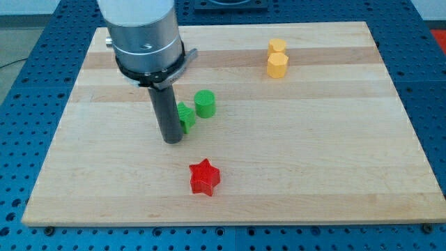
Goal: Push the green star into the green circle
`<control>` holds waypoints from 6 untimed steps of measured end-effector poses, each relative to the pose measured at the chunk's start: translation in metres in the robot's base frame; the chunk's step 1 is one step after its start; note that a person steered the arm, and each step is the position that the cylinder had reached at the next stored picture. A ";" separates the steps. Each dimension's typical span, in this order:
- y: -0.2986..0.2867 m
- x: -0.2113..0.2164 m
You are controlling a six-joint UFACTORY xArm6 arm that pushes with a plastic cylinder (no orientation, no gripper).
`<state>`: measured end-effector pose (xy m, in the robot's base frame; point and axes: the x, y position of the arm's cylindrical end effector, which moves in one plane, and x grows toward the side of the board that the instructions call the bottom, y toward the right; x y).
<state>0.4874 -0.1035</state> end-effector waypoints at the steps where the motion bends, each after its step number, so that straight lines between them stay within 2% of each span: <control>1: -0.027 0.007; 6: 0.014 -0.037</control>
